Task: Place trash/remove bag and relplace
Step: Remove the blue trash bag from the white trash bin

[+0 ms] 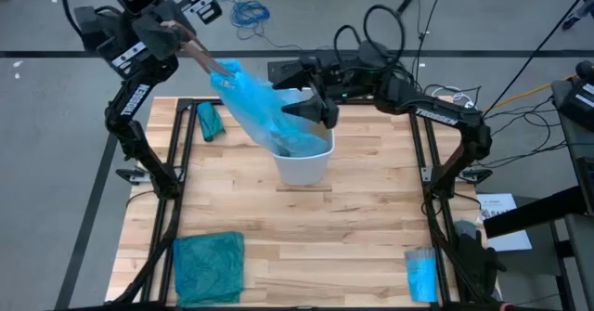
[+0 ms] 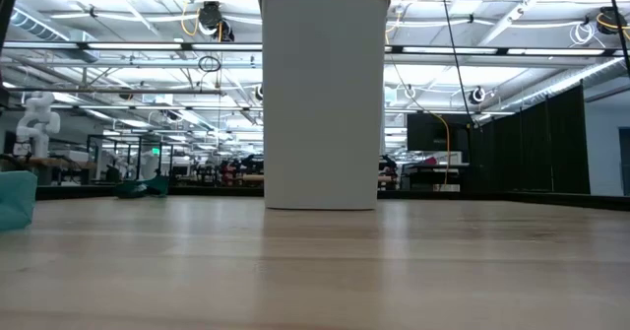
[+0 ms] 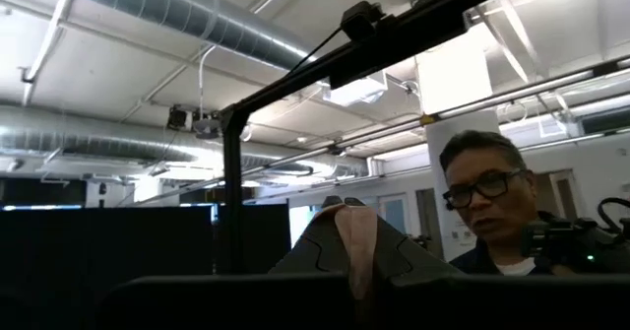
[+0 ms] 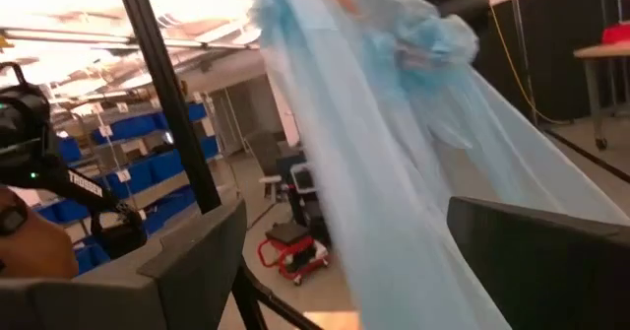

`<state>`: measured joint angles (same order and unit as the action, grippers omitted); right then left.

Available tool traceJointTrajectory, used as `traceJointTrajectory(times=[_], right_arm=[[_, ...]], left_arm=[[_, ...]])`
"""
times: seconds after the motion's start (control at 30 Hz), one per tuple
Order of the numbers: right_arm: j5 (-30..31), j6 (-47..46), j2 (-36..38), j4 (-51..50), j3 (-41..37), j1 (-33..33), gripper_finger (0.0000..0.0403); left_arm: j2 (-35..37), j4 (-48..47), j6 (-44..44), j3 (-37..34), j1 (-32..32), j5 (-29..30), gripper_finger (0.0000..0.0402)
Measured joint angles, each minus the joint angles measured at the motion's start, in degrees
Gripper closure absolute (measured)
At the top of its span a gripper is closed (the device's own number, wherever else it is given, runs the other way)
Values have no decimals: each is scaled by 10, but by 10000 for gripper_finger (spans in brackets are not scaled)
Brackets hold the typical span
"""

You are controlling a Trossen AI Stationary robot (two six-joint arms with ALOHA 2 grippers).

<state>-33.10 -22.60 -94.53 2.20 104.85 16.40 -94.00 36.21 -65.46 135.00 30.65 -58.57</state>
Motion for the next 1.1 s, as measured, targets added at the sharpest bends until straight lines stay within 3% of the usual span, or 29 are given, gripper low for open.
traceJointTrajectory(times=[0.2, 0.5, 1.1], right_arm=[[6, 41, 28, -111, 0, 2, 57], [69, 87, 34, -258, 0, 0, 57], [81, 97, 39, -263, 0, 0, 57]], left_arm=[[-1, 1, 0, 0, 20, 0, 402], [-1, 2, 8, 0, 42, 1, 402], [-5, -7, 13, 0, 73, 7, 402]])
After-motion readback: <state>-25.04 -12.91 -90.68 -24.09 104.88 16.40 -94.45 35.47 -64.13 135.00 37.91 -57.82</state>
